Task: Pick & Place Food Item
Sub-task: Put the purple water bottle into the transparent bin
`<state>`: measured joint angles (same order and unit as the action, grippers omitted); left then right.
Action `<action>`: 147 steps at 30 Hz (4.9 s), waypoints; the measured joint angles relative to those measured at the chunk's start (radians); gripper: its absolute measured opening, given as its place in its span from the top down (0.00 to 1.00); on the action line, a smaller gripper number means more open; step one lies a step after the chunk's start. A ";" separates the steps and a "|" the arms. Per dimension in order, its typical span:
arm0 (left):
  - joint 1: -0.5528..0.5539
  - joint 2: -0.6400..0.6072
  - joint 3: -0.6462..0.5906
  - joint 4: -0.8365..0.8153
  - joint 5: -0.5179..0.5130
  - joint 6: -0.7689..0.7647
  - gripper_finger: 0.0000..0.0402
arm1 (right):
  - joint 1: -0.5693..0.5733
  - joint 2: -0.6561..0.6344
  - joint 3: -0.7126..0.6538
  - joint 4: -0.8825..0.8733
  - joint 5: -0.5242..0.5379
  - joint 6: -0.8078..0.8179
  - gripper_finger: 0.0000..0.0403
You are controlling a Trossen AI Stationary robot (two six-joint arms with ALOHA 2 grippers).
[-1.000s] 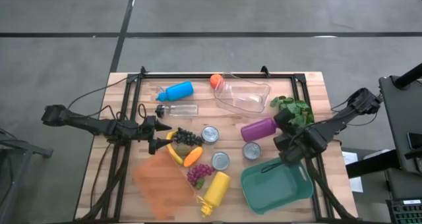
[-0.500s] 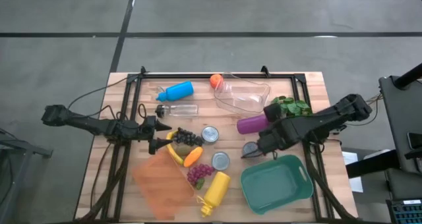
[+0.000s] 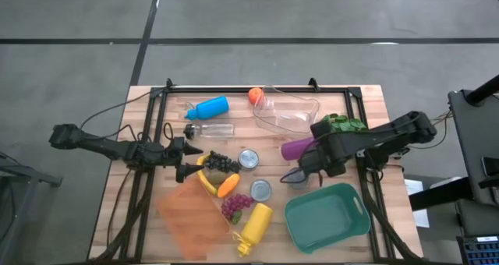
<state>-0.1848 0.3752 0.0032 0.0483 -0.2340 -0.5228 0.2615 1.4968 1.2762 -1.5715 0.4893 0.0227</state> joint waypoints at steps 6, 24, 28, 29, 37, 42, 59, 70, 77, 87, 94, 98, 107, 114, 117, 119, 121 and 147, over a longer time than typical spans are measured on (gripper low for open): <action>0.000 0.000 0.000 0.000 0.000 0.000 0.04 | 0.014 -0.062 -0.012 0.000 -0.027 0.016 0.50; 0.000 0.000 0.000 0.000 0.000 0.000 0.04 | 0.061 -0.247 -0.202 0.000 -0.234 0.236 0.50; 0.000 0.000 0.000 0.000 0.000 0.000 0.04 | 0.062 -0.254 -0.241 0.000 -0.298 0.260 0.50; 0.000 0.000 0.000 0.000 0.000 0.000 0.04 | 0.062 -0.254 -0.251 0.000 -0.312 0.262 0.50; 0.000 0.000 0.000 0.000 0.000 0.000 0.04 | 0.062 -0.265 -0.277 0.000 -0.326 0.283 0.50; 0.000 0.000 0.000 0.000 0.000 0.000 0.04 | 0.060 -0.300 -0.239 0.001 -0.217 0.396 0.50; 0.000 0.000 0.000 0.000 0.000 0.000 0.04 | -0.133 -0.393 -0.117 0.126 -0.151 0.727 0.50; 0.000 0.000 0.000 0.000 0.000 0.000 0.04 | -0.325 -0.441 -0.102 0.416 -0.186 0.771 0.50; 0.000 0.000 0.000 0.000 0.000 0.000 0.04 | -0.401 -0.398 -0.107 0.533 -0.186 0.695 0.50; 0.000 0.000 0.000 0.000 0.000 0.000 0.04 | -0.574 -0.354 -0.108 0.466 -0.362 0.522 0.50; 0.000 0.000 0.000 0.000 0.000 0.000 0.04 | -0.672 -0.347 -0.105 0.414 -0.444 0.491 0.50; 0.000 0.000 0.000 0.000 0.000 0.000 0.04 | -0.706 -0.347 -0.088 0.332 -0.515 0.502 0.50; 0.000 0.000 0.000 0.000 0.000 0.000 0.04 | -0.712 -0.347 -0.078 0.246 -0.521 0.550 0.50; 0.000 0.000 0.000 0.000 0.000 0.000 0.04 | -0.712 -0.314 -0.102 0.242 -0.537 0.549 0.50; 0.000 0.000 0.000 0.000 0.000 0.000 0.04 | -0.712 -0.282 -0.103 0.242 -0.549 0.523 0.50; 0.000 0.000 0.000 0.000 0.000 0.000 0.04 | -0.714 -0.264 -0.103 0.237 -0.555 0.497 0.50; 0.000 0.000 0.000 0.000 0.000 0.000 0.04 | -0.716 -0.248 -0.103 0.222 -0.568 0.481 0.50; 0.000 0.000 0.000 0.000 0.000 0.000 0.04 | -0.807 -0.062 0.019 0.053 -0.488 0.200 0.50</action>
<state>-0.1844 0.3756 0.0032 0.0483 -0.2342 -0.5228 -0.5453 1.4343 1.2957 -1.5183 0.0011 0.2230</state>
